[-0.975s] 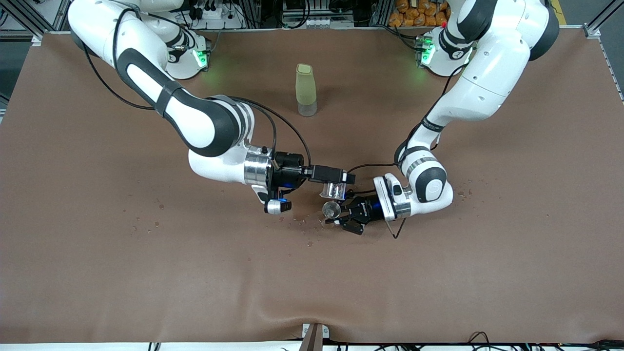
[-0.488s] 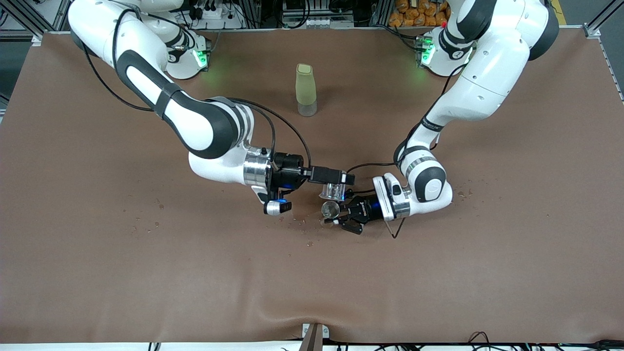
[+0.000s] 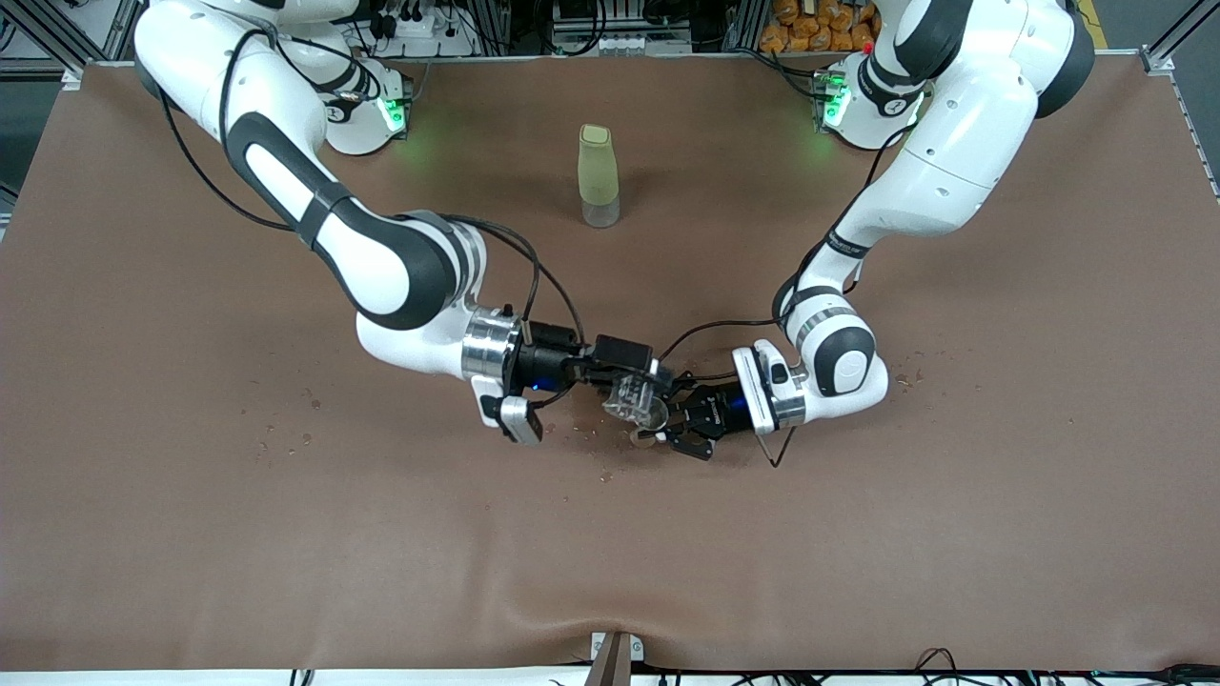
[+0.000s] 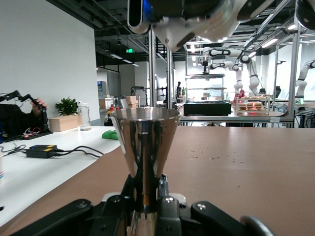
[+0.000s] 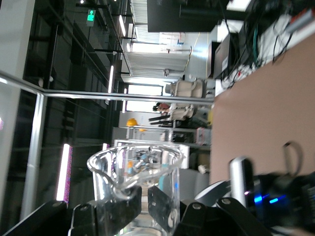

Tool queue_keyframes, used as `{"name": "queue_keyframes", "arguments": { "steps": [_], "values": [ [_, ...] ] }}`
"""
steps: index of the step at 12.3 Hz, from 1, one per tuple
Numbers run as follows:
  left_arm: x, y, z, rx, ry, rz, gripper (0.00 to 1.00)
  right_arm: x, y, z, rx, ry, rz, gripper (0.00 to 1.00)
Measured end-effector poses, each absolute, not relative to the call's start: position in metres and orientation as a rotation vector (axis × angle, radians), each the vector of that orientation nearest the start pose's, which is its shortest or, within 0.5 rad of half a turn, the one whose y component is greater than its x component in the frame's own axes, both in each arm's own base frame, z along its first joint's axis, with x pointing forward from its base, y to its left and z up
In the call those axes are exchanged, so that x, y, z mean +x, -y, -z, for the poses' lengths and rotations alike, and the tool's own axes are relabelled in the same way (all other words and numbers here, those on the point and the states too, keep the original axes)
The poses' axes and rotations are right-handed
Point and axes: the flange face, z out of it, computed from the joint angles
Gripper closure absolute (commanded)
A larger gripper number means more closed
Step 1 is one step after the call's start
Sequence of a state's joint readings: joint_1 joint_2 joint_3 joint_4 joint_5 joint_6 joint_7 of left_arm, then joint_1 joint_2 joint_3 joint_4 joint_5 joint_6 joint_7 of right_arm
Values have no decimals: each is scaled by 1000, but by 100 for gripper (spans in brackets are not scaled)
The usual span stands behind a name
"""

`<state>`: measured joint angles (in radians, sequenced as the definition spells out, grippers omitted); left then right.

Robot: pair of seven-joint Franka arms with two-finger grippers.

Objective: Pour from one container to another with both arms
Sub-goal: 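Carry the beaker and jigger apart back toward their starting spots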

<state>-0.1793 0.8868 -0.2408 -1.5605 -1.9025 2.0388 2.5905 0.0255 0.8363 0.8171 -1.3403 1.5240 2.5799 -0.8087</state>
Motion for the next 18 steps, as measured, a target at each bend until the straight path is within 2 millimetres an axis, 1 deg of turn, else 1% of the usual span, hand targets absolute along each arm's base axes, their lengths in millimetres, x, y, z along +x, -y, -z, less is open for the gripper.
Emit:
{"name": "queue_keyframes", "arguments": {
  "steps": [2,4,6,8,9,10,11,13,14,16,18],
  "values": [
    [643,290,-159,1363,1146,-1363,100,653,-407,-369,-1660,43,383,100],
    [651,258,-158,1359,1168,-1324,100,664,-392,-362,-1739,153,449,100],
    [659,213,-156,1337,1202,-1284,100,676,-375,-355,-1809,261,503,100],
    [662,160,-151,1335,1248,-1222,100,687,-356,-351,-1856,366,537,100],
    [662,133,-149,1330,1266,-1197,100,693,-342,-346,-1872,426,550,100],
    [661,109,-148,1324,1278,-1176,100,700,-323,-339,-1879,494,560,100],
    [658,88,-146,1318,1286,-1154,100,708,-300,-329,-1878,569,567,100],
    [653,55,-144,1315,1297,-1122,100,720,-242,-303,-1862,719,574,100],
    [651,40,-142,1320,1309,-1103,100,722,-214,-289,-1853,783,577,100],
    [645,6,-137,1339,1329,-1076,100,718,-164,-260,-1828,900,571,100],
    [634,-26,-130,1334,1316,-1056,100,714,-114,-240,-1824,1031,553,100]
  ]
}}
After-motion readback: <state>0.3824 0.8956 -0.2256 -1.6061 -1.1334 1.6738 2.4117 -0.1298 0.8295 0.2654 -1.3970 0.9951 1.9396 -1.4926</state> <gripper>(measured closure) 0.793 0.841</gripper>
